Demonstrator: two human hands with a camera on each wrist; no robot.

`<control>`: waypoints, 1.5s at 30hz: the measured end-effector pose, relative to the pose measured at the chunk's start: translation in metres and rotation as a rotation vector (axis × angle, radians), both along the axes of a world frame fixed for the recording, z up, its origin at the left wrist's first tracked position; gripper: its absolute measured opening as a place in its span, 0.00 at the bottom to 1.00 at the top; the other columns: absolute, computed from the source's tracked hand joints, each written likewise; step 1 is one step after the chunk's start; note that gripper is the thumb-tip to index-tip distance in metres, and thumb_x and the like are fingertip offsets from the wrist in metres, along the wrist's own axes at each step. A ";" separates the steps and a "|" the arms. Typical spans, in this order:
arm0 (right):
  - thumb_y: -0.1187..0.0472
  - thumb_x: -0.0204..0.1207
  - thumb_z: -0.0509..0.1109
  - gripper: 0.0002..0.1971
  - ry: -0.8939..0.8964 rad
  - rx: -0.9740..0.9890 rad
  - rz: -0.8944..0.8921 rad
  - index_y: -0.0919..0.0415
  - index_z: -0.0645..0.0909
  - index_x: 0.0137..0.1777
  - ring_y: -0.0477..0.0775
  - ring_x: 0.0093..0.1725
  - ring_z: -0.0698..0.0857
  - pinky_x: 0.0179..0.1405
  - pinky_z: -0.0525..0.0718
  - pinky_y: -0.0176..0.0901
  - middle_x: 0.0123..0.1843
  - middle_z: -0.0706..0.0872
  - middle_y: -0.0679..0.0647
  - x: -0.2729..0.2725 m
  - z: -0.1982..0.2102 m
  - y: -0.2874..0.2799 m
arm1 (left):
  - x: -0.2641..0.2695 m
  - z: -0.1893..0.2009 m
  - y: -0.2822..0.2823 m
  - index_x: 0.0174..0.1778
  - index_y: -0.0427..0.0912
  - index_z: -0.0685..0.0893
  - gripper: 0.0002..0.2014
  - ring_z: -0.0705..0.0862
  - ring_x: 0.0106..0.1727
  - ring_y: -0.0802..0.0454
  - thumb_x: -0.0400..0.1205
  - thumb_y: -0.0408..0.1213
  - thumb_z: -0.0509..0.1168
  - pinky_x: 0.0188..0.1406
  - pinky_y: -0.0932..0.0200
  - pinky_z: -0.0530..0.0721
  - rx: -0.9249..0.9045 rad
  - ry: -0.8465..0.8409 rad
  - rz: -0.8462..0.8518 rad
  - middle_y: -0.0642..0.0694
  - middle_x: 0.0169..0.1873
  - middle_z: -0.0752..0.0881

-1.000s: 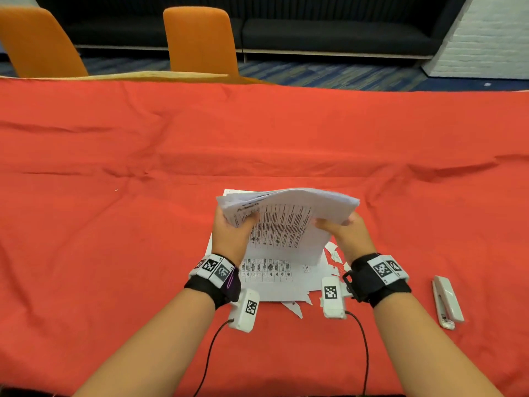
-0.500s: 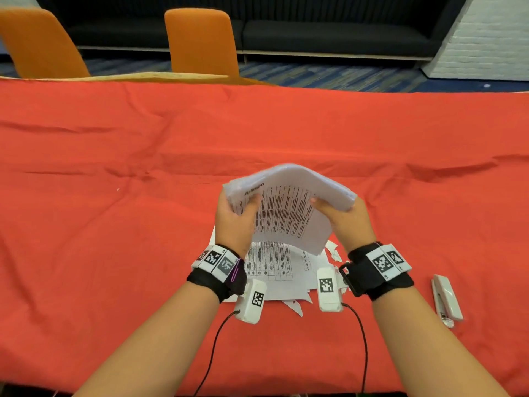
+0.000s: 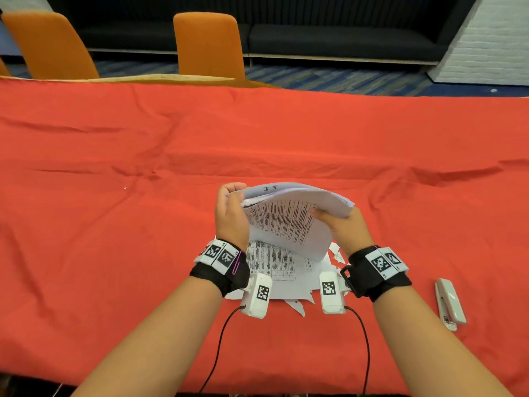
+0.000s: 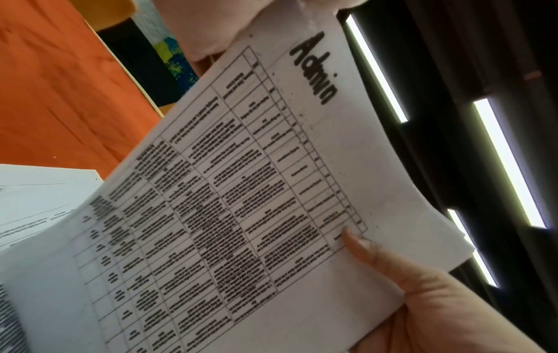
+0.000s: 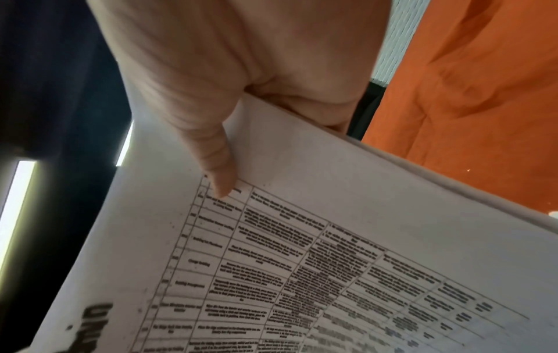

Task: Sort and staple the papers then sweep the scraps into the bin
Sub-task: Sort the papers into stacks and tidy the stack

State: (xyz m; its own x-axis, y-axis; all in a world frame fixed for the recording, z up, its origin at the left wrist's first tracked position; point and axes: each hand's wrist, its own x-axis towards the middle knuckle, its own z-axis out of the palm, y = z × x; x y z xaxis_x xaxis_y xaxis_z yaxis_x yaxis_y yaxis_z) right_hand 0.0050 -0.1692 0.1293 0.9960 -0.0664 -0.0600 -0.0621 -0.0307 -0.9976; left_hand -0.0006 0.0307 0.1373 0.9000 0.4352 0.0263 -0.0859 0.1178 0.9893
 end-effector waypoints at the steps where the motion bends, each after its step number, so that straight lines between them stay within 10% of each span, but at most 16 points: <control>1: 0.74 0.71 0.74 0.10 0.000 -0.013 0.002 0.65 0.88 0.51 0.48 0.46 0.87 0.52 0.85 0.47 0.48 0.91 0.59 0.000 -0.001 -0.001 | 0.000 0.000 0.002 0.44 0.42 0.79 0.08 0.79 0.38 0.55 0.78 0.32 0.55 0.39 0.61 0.75 0.000 0.016 0.003 0.51 0.37 0.81; 4: 0.74 0.71 0.74 0.12 0.007 -0.007 -0.005 0.71 0.87 0.55 0.51 0.47 0.87 0.52 0.84 0.47 0.50 0.90 0.62 0.001 -0.002 -0.004 | 0.002 -0.003 0.008 0.41 0.41 0.80 0.12 0.83 0.38 0.57 0.77 0.25 0.52 0.35 0.68 0.79 -0.030 0.053 0.053 0.47 0.38 0.85; 7: 0.72 0.72 0.75 0.11 0.015 0.024 -0.019 0.68 0.88 0.54 0.53 0.49 0.89 0.56 0.85 0.50 0.53 0.91 0.63 0.000 -0.001 -0.005 | 0.006 -0.009 0.017 0.36 0.47 0.82 0.14 0.80 0.42 0.45 0.75 0.29 0.53 0.42 0.51 0.77 -0.047 0.075 0.091 0.36 0.40 0.84; 12: 0.70 0.72 0.75 0.10 0.025 0.014 -0.034 0.65 0.88 0.53 0.55 0.50 0.89 0.58 0.84 0.54 0.52 0.91 0.61 0.003 0.001 -0.004 | -0.005 -0.011 0.012 0.41 0.46 0.83 0.23 0.86 0.54 0.41 0.84 0.57 0.48 0.55 0.47 0.84 0.017 0.024 -0.029 0.40 0.46 0.91; 18: 0.66 0.71 0.77 0.07 0.052 -0.008 -0.105 0.61 0.88 0.49 0.63 0.52 0.90 0.60 0.85 0.65 0.52 0.91 0.63 0.018 0.002 -0.006 | -0.016 -0.035 0.014 0.61 0.45 0.76 0.41 0.84 0.60 0.46 0.69 0.78 0.52 0.62 0.51 0.81 0.223 -0.101 -0.229 0.39 0.56 0.84; 23: 0.67 0.70 0.77 0.06 0.043 0.014 -0.051 0.56 0.89 0.44 0.61 0.51 0.91 0.60 0.85 0.63 0.47 0.92 0.57 0.023 0.005 -0.005 | -0.010 -0.031 0.011 0.52 0.58 0.77 0.07 0.82 0.47 0.70 0.81 0.50 0.65 0.50 0.56 0.80 0.422 -0.033 -0.177 0.61 0.46 0.84; 27: 0.71 0.71 0.76 0.11 -0.011 0.087 0.000 0.54 0.88 0.47 0.50 0.45 0.90 0.52 0.88 0.48 0.46 0.92 0.51 0.020 0.010 -0.005 | 0.001 -0.012 0.008 0.58 0.49 0.80 0.09 0.86 0.55 0.58 0.84 0.34 0.62 0.58 0.57 0.84 0.218 -0.047 -0.154 0.52 0.52 0.87; 31: 0.70 0.66 0.79 0.19 0.074 0.103 0.060 0.63 0.86 0.58 0.55 0.52 0.90 0.57 0.87 0.53 0.55 0.91 0.59 0.014 -0.010 -0.011 | -0.003 -0.030 0.009 0.56 0.54 0.80 0.12 0.87 0.57 0.53 0.80 0.34 0.66 0.60 0.49 0.84 0.147 0.021 -0.162 0.50 0.53 0.88; 39: 0.67 0.60 0.81 0.15 0.149 0.113 0.035 0.57 0.88 0.47 0.58 0.52 0.88 0.58 0.84 0.53 0.50 0.91 0.58 0.018 -0.040 -0.006 | 0.000 -0.030 0.003 0.56 0.47 0.81 0.08 0.86 0.53 0.55 0.83 0.34 0.65 0.58 0.54 0.82 0.083 0.108 -0.085 0.57 0.48 0.87; 45: 0.66 0.68 0.78 0.11 0.270 0.169 -0.060 0.61 0.84 0.50 0.51 0.38 0.87 0.40 0.84 0.38 0.43 0.89 0.56 -0.004 -0.071 -0.037 | 0.025 -0.020 0.036 0.45 0.52 0.76 0.11 0.80 0.61 0.47 0.75 0.44 0.74 0.70 0.43 0.74 -0.229 0.178 0.119 0.49 0.54 0.83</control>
